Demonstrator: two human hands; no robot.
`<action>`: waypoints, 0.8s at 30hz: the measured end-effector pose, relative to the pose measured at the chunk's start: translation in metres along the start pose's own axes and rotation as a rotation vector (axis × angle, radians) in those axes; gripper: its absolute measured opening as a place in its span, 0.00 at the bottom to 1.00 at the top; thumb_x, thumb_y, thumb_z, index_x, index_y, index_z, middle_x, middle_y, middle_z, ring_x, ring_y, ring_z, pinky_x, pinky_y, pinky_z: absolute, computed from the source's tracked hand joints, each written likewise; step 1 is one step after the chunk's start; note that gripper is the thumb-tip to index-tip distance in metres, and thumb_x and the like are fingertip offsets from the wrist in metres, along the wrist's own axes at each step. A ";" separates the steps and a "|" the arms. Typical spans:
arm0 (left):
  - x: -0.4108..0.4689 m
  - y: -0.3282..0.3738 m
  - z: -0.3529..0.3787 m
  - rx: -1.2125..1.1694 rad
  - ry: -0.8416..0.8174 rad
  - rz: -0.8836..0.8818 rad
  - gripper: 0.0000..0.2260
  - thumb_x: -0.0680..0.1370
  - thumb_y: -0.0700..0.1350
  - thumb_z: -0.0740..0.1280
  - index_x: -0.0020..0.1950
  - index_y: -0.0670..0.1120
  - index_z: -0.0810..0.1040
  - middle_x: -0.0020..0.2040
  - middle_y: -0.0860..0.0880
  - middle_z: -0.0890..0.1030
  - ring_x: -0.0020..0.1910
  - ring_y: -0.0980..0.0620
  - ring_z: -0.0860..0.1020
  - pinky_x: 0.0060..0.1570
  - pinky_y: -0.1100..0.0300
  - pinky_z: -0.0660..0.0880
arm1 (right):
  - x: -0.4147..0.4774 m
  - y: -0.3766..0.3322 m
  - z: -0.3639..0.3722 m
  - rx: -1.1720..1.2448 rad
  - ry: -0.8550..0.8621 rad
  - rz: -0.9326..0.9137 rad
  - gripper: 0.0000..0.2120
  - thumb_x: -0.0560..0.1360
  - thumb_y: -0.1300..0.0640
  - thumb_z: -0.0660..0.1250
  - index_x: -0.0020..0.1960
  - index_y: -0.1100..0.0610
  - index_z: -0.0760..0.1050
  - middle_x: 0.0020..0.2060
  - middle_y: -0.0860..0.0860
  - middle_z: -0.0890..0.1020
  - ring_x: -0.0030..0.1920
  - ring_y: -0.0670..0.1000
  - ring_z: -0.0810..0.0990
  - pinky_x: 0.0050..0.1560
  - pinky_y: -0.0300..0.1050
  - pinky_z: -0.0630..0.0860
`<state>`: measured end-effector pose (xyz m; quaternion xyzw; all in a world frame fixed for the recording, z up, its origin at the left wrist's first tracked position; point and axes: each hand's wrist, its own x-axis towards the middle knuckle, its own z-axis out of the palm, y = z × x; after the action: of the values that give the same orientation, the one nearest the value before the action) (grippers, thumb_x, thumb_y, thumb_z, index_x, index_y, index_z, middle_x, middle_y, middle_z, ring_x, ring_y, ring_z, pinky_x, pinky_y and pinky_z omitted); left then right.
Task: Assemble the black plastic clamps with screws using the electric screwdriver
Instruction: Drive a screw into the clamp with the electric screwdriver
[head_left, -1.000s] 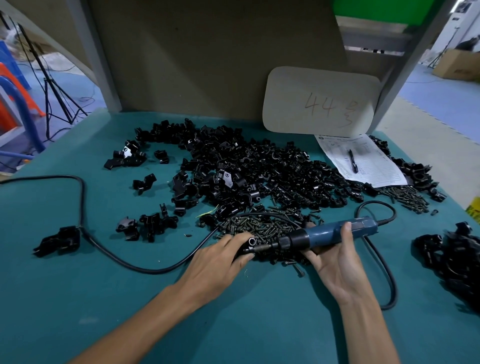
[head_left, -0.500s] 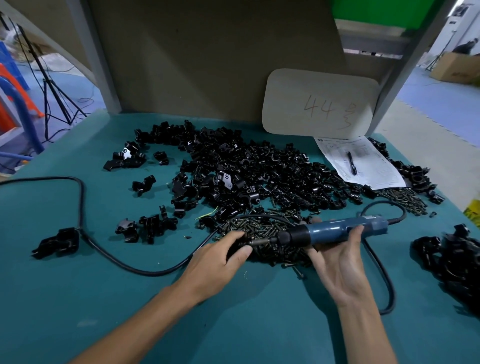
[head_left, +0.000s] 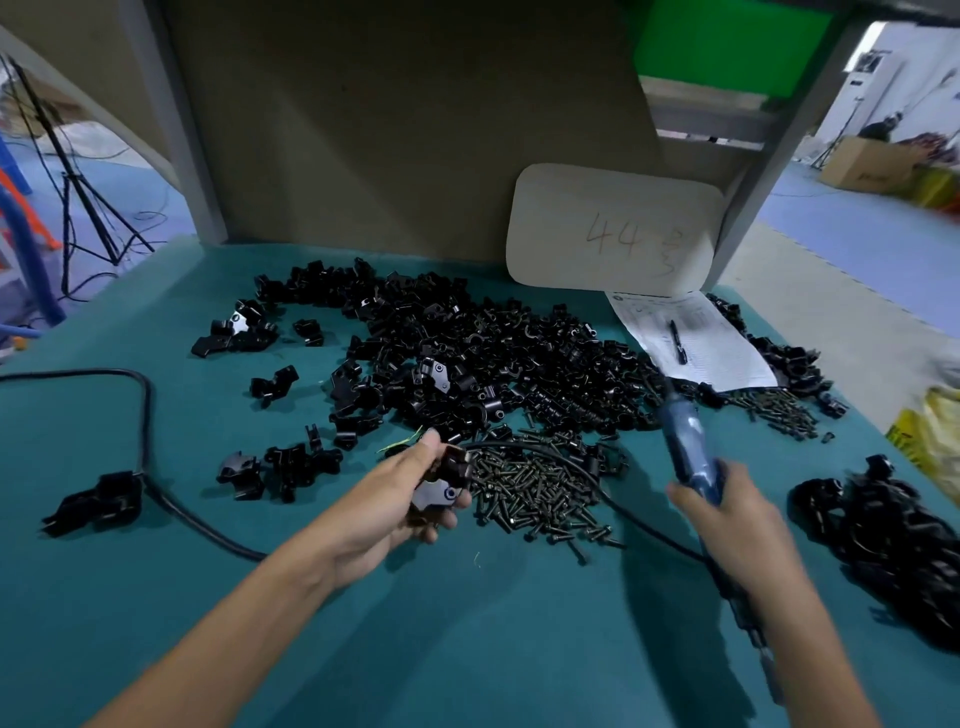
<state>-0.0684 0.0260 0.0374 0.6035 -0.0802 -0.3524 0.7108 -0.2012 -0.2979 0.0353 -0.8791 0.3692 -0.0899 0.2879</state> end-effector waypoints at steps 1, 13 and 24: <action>0.000 0.000 0.002 0.029 -0.006 0.012 0.21 0.78 0.62 0.64 0.63 0.48 0.75 0.45 0.44 0.84 0.38 0.52 0.78 0.36 0.59 0.74 | 0.000 0.003 0.003 -0.070 -0.004 -0.005 0.23 0.77 0.42 0.70 0.65 0.54 0.69 0.52 0.53 0.79 0.47 0.56 0.76 0.48 0.53 0.72; 0.001 -0.034 0.003 0.798 0.153 0.341 0.28 0.75 0.77 0.51 0.48 0.54 0.72 0.32 0.55 0.71 0.29 0.59 0.68 0.32 0.58 0.65 | -0.070 -0.040 0.051 -0.285 -0.186 -0.394 0.09 0.81 0.44 0.66 0.55 0.48 0.74 0.46 0.42 0.76 0.44 0.43 0.78 0.44 0.39 0.75; 0.009 -0.058 0.016 0.923 0.149 0.475 0.26 0.77 0.69 0.61 0.73 0.63 0.69 0.60 0.66 0.76 0.56 0.72 0.73 0.53 0.74 0.70 | -0.070 -0.056 0.073 0.703 -0.315 -0.284 0.04 0.79 0.54 0.72 0.47 0.46 0.82 0.40 0.48 0.84 0.41 0.45 0.82 0.41 0.42 0.80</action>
<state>-0.0939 0.0061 -0.0146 0.8425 -0.3109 -0.0659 0.4351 -0.1906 -0.1854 0.0111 -0.7724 0.1423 -0.1137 0.6085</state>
